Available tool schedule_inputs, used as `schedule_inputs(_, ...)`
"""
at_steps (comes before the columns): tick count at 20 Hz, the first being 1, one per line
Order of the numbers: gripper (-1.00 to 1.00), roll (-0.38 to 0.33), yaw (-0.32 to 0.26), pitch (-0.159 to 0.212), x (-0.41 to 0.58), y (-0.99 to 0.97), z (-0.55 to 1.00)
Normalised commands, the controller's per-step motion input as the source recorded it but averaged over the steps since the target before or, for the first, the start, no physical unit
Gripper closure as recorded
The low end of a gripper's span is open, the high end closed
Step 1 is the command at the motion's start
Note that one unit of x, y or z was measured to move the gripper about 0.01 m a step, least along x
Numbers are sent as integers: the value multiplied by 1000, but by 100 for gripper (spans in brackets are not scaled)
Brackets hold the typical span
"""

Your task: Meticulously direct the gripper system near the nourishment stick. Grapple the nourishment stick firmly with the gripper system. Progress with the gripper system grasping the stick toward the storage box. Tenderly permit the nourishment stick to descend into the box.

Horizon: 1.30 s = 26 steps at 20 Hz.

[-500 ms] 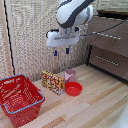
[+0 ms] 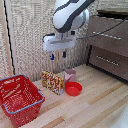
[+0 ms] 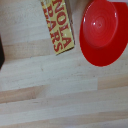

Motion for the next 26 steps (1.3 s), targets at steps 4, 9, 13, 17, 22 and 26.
schedule_inputs(4,-100,-56,158,-3,209,94,-189)
schedule_inputs(9,-100,-47,203,0,252,0,-214)
schedule_inputs(13,-100,-44,179,14,151,0,-278)
schedule_inputs(17,-100,-33,132,16,79,-4,-324)
schedule_inputs(22,-100,-4,85,0,94,-86,-341)
schedule_inputs(26,-100,0,85,-22,86,-149,-339)
